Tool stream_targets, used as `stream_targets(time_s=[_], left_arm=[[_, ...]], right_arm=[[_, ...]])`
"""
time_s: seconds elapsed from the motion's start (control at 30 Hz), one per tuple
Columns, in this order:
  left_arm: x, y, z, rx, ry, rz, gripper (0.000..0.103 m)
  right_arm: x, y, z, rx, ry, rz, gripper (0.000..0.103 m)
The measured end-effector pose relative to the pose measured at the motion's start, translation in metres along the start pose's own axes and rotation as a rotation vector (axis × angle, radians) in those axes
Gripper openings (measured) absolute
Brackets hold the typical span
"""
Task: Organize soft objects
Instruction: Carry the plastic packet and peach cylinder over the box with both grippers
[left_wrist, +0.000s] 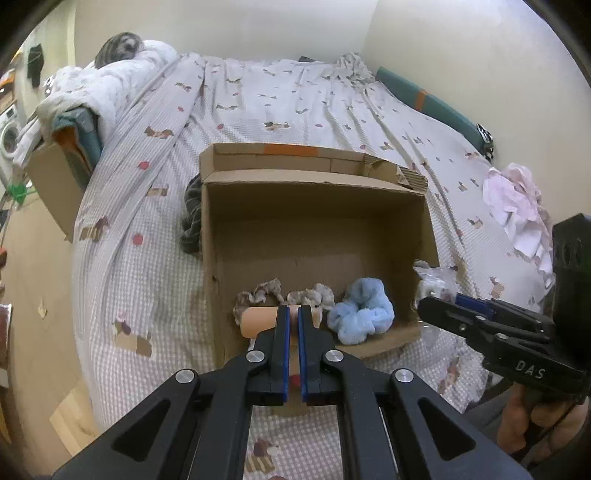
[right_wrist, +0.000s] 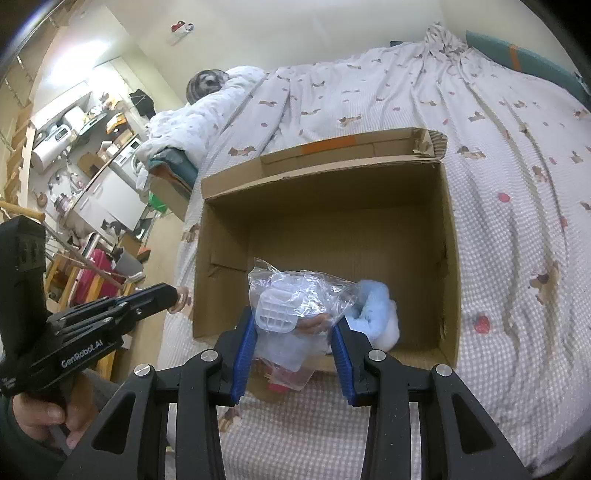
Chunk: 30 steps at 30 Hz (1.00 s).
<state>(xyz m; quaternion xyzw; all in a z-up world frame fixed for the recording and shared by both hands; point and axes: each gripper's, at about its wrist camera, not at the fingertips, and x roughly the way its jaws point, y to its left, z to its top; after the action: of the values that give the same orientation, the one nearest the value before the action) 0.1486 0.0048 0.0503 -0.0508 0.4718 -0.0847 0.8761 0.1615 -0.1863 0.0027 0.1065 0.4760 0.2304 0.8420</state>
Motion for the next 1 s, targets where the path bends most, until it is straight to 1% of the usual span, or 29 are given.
stream_targets(time_s=[0.27,0.37,0.43,0.57,0.67,0.83,1.0], left_arm=[[0.031,-0.005,0.006,0.049,0.000,0.017,0.004],[0.049,-0.003,0.002,0.031,0.031,0.003,0.004],[0.057,-0.005,0.000,0.038,0.033,0.008,0.004],[0.068,-0.005,-0.003,0.046,0.034,0.045,0.004],[0.070,-0.001,-0.005,0.025,0.036,0.036,0.004],[0.073,-0.002,-0.007,0.040,0.039,0.030,0.004],[0.077,-0.006,-0.008,0.050,0.050,0.020,0.004]], right_arm=[[0.026,-0.017,0.008,0.036,0.002,-0.018,0.041],[0.037,-0.027,0.005,0.076,0.025,-0.028,0.041],[0.046,-0.032,0.004,0.101,0.044,-0.032,0.041],[0.057,-0.031,0.002,0.086,0.067,-0.060,0.041],[0.064,-0.026,0.002,0.052,0.080,-0.073,0.041],[0.070,-0.023,0.003,0.018,0.096,-0.078,0.041],[0.073,-0.025,0.006,0.030,0.097,-0.079,0.041]])
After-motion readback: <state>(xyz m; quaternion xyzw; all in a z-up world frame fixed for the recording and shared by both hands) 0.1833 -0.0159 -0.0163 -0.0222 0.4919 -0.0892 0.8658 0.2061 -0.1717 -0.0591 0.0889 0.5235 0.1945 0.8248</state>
